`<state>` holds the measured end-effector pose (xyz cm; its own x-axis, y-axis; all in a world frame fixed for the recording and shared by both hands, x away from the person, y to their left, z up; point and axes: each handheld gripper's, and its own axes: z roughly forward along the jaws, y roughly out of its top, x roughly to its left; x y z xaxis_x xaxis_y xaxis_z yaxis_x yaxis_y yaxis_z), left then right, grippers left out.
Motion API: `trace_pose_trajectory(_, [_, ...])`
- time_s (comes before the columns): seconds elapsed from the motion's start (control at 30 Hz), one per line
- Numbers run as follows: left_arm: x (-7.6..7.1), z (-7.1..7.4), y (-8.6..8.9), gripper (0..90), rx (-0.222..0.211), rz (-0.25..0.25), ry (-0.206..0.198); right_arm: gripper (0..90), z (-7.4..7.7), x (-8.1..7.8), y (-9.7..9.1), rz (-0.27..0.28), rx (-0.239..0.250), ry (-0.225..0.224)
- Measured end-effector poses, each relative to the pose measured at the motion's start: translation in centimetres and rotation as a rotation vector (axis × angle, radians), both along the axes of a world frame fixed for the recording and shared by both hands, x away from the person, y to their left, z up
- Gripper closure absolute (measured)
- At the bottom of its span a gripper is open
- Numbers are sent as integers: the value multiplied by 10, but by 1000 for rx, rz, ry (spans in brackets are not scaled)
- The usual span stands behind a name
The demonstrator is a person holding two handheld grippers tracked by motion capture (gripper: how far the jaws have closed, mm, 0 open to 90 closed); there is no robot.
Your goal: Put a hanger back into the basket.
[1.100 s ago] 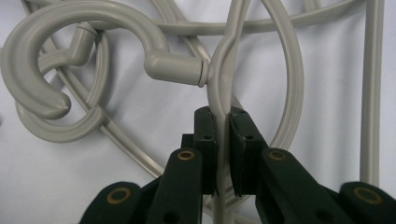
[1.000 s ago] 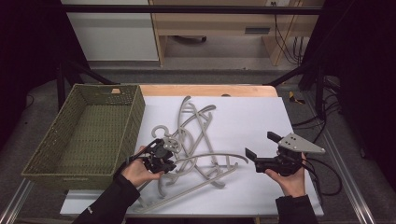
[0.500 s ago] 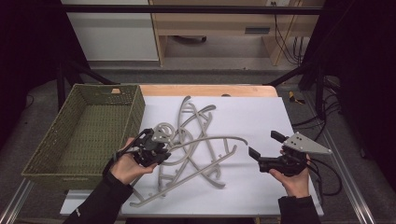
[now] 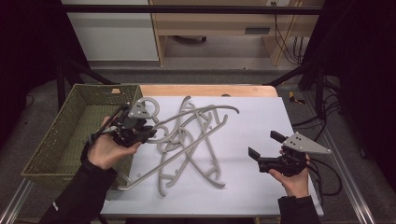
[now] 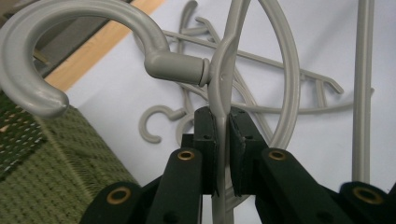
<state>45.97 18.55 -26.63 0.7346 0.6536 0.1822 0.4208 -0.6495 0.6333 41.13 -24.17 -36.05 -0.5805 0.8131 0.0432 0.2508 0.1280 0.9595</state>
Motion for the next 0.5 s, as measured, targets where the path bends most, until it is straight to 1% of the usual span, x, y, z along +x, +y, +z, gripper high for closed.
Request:
trace_pose_trajectory(0.1, [4, 9, 12, 827, -25, 22, -9, 29, 0, 0, 0, -2, -3, 2])
trace_pose_trajectory(0.13, [5, 11, 15, 827, -26, 28, -11, 29, -1, 0, 0, -1, 0, 5])
trace_pose_trajectory(0.17, [8, 14, 20, 827, -38, 38, -23, 29, -1, 1, 0, -1, -2, 6])
trace_pose_trajectory(0.2, [9, 16, 24, 827, -45, 52, -20, 28, -1, 1, 0, -1, -5, 5])
trace_pose_trajectory(0.37, [20, 23, 44, 827, -46, 93, -31, 28, -1, 1, -1, -2, 1, 4])
trace_pose_trajectory(0.5, [27, 25, 60, 827, -49, 113, -27, 28, -1, 1, -1, -3, 1, 8])
